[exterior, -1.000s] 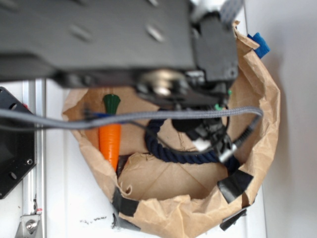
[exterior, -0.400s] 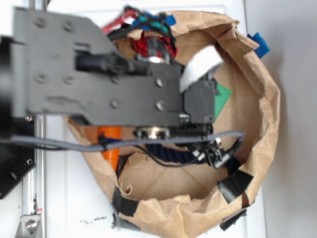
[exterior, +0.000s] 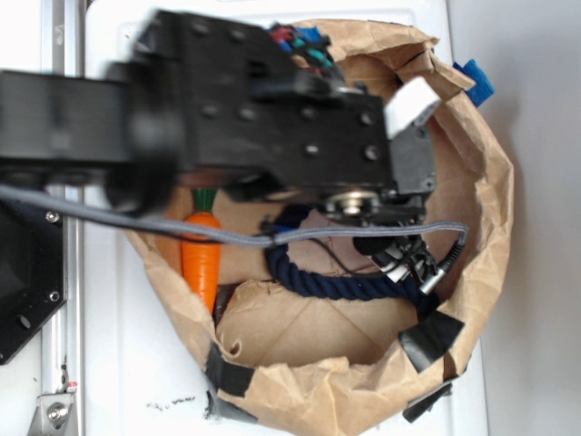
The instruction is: Grab the green block.
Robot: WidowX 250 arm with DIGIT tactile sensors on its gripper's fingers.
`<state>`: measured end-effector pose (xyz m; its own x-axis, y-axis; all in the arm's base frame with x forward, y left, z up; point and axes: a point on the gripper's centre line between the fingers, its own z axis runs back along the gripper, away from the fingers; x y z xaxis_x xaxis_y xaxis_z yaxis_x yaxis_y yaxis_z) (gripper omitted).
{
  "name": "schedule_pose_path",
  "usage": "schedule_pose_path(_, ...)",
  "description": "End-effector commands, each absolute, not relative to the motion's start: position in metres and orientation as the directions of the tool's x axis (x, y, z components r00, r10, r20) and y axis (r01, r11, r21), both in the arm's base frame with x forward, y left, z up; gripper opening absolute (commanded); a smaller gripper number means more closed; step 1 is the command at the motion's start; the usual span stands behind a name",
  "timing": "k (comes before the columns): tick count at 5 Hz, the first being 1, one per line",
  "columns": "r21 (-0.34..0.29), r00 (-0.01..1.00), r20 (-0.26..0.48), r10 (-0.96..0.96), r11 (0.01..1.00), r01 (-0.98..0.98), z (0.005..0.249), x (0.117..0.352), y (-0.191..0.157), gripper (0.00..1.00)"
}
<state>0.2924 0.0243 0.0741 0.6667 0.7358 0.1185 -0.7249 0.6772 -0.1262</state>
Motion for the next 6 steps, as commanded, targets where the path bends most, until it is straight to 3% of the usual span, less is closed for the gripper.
schedule_pose_path(1, -0.163, 0.615, 0.143, 0.776, 0.631, -0.758, 0.077, 0.303, 0.04, 1.0)
schedule_pose_path(6, -0.197, 0.63, 0.209, 0.748, 0.663, -0.722, 0.072, 0.314, 0.038, 1.0)
